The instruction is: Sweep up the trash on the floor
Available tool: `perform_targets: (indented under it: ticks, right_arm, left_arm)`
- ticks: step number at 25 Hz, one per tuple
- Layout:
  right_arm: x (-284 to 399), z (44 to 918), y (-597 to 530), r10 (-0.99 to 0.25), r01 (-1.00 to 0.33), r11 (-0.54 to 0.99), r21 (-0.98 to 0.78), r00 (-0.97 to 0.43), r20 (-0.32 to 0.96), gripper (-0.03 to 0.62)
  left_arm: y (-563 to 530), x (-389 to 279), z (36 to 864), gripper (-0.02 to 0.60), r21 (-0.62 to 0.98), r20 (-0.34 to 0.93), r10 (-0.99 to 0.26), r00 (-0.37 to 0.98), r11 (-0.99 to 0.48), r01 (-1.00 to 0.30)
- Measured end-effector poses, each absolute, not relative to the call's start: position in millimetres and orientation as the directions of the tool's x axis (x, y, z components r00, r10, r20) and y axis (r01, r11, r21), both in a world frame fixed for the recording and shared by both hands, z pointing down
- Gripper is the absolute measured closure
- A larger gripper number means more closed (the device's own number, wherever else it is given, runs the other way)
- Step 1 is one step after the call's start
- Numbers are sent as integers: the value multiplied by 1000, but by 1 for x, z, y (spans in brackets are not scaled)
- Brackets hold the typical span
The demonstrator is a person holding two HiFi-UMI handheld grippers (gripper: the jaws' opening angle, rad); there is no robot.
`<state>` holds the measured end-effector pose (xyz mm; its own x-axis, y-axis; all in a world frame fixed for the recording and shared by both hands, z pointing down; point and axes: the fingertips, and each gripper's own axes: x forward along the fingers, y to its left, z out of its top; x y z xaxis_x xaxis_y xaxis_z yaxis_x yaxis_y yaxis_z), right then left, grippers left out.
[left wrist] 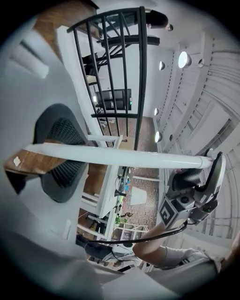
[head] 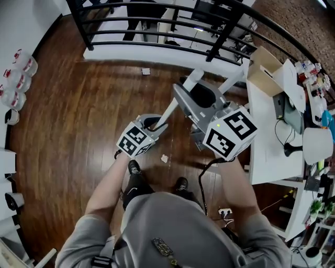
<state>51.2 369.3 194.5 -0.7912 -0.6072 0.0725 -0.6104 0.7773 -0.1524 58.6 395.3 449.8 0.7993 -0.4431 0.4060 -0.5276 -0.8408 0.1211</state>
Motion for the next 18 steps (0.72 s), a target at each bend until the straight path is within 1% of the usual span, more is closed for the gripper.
perform_targets:
  ticks: [5, 9, 13, 18]
  right_arm:
    - [140, 237, 431, -586, -597, 783, -174, -802, 115, 500]
    - [193, 279, 469, -556, -584, 787, -198, -811, 182, 502]
    - [214, 315, 482, -546, -587, 777, -228, -809, 219, 502]
    - [215, 370, 484, -512, -573, 788, -227, -813, 277, 502]
  left_arm:
    - [459, 147, 491, 482, 170, 447, -435, 782, -816, -552]
    - [508, 207, 531, 479, 229, 483, -403, 777, -798, -557]
    - [532, 240, 565, 479, 276, 488, -390, 781, -780, -562]
    - [542, 261, 618, 479, 350, 488, -373, 789, -745, -569]
